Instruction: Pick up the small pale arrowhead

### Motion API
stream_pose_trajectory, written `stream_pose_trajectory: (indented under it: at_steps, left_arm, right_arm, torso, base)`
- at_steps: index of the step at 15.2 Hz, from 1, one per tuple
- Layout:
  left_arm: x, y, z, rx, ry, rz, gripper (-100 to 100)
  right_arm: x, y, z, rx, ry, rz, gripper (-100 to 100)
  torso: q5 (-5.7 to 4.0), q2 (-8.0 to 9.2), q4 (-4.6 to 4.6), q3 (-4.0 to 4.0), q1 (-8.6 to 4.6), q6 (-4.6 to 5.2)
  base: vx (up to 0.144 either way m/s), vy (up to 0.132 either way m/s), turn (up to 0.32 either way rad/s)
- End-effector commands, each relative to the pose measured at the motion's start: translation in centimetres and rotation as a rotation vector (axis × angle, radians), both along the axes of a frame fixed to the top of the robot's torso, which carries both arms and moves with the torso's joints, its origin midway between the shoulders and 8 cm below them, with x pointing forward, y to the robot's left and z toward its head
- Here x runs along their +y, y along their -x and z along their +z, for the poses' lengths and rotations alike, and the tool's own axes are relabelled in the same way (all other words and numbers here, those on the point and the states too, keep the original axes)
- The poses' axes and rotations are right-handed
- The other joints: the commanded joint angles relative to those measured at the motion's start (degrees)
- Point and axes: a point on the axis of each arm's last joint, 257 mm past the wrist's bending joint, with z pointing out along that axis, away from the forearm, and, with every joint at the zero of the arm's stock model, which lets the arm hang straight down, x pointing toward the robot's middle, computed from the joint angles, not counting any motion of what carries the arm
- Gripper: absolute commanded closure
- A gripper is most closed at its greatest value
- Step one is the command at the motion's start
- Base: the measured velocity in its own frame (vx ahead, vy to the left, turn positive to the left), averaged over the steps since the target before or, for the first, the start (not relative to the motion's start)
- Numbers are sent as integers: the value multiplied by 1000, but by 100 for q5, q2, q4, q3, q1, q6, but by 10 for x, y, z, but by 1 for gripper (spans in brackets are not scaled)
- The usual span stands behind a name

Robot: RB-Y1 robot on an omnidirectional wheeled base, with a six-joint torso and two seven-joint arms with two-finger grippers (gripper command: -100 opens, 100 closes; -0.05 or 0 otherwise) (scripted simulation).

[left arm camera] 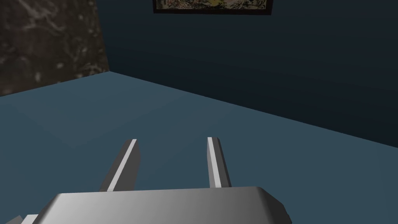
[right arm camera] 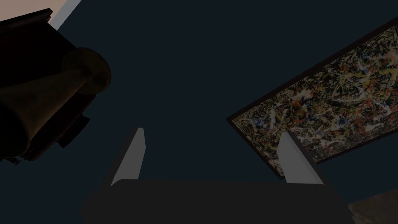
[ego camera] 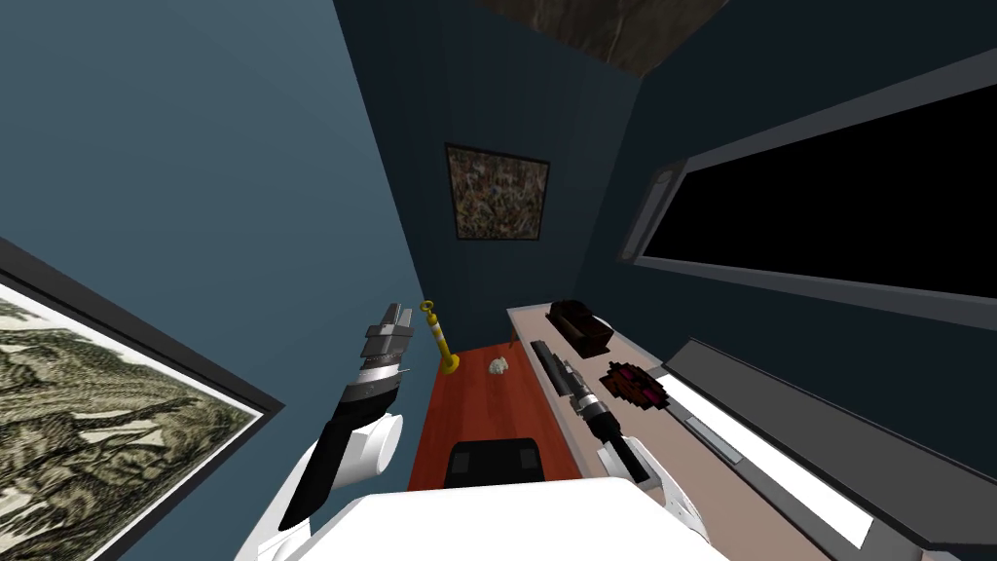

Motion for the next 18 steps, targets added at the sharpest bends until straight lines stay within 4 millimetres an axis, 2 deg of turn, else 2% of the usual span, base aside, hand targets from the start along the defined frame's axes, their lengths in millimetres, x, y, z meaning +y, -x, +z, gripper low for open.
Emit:
stream_pose_trajectory:
  at_steps: [1, 4, 8, 14, 18]
  left_arm:
    - [0, 0, 0, 0, 0, 0, 0]
    - [0, 0, 0, 0, 0, 0, 0]
    - [0, 0, 0, 0, 0, 0, 0]
    - [0, 0, 0, 0, 0, 0, 0]
    - [0, 0, 0, 0, 0, 0, 0]
  right_arm:
    - [-4, 5, -15, 31, 20, -5, -100]
    - [-15, 14, -41, 80, 120, 10, -100]
    - [-29, 30, -73, 150, 170, 4, -100]
    - [-41, 42, -96, 198, 260, 24, -100]
    - [-53, 59, -120, 258, 304, 25, -100]
  torso:
    - [0, 0, 0, 0, 0, 0]
    - [0, -1, 0, 0, 0, 1]
    - [0, 0, 0, 0, 0, 1]
    - [1, 4, 1, 2, 5, 2]
    - [1, 2, 1, 2, 3, 0]
  base:
    - [11, -17, 30]
    - [18, -19, 97]
    - [14, -18, 75]
    - [8, -12, 54]
    - [10, -14, 71]
